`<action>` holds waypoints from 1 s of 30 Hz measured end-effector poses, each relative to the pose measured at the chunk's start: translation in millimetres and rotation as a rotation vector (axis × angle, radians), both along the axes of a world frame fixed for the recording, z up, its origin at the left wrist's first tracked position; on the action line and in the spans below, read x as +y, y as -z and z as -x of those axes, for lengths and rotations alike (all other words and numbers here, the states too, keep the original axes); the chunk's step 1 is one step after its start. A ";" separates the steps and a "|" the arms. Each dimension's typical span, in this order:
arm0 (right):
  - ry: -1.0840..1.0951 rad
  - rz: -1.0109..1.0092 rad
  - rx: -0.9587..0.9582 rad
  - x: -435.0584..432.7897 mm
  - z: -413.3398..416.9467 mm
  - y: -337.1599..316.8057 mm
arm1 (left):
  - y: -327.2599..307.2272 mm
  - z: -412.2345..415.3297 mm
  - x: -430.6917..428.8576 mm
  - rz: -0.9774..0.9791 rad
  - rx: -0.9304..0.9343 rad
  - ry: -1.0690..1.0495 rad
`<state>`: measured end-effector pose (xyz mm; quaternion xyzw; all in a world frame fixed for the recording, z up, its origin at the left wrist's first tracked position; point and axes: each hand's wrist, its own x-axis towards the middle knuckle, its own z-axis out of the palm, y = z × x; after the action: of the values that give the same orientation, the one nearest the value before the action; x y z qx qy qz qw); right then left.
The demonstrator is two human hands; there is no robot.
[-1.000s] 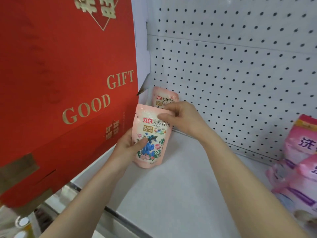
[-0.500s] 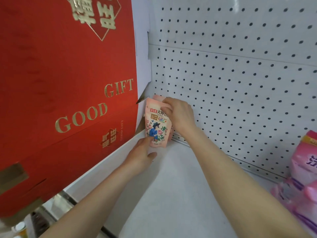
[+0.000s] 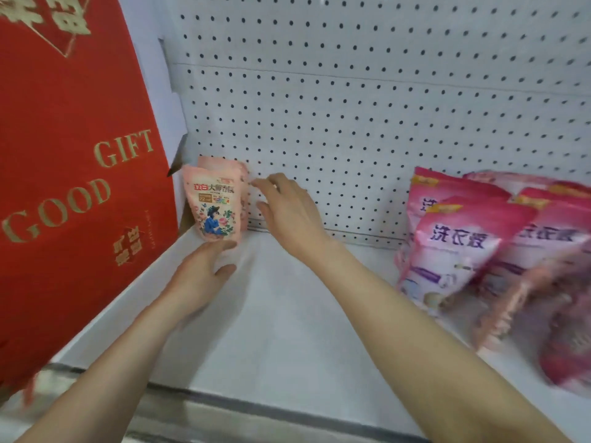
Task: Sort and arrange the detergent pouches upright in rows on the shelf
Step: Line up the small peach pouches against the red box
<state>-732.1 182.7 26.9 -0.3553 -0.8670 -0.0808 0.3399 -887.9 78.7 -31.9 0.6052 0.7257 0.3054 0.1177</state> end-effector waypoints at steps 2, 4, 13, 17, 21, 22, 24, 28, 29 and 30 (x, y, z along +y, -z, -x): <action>0.042 -0.001 -0.005 -29.7 -31.3 6.1 | -5.2 -15.2 -15.1 -0.026 0.034 0.080; 0.093 0.026 0.015 -64.2 -67.0 11.8 | -8.7 -32.2 -32.4 -0.079 0.037 0.162; 0.445 0.059 0.286 -210.0 -222.4 57.2 | -7.2 -149.6 -90.2 -0.274 -0.127 0.494; 0.626 0.095 0.344 -237.3 -279.2 75.0 | -12.6 -212.5 -86.4 -0.245 -0.190 0.577; 0.725 0.127 0.375 -246.3 -328.3 78.4 | -25.2 -281.0 -72.2 -0.162 -0.218 0.591; 0.737 0.136 0.378 -246.1 -336.7 79.1 | -25.4 -292.8 -65.0 -0.135 -0.227 0.579; 0.754 0.156 0.382 -245.9 -359.6 80.7 | -23.1 -317.8 -49.1 -0.086 -0.258 0.528; 0.761 0.181 0.406 -238.4 -411.8 80.9 | -17.1 -363.3 -25.3 -0.067 -0.382 0.358; 0.755 0.183 0.410 -235.5 -424.5 80.3 | -17.4 -373.8 -22.1 -0.066 -0.399 0.320; 0.748 0.185 0.411 -232.2 -436.2 79.8 | -18.8 -382.9 -21.6 -0.072 -0.417 0.286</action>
<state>-295.9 -49.5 -52.9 -0.6826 -0.5967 -0.0479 0.4193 -505.0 57.1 -13.1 0.6294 0.5815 0.4295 0.2849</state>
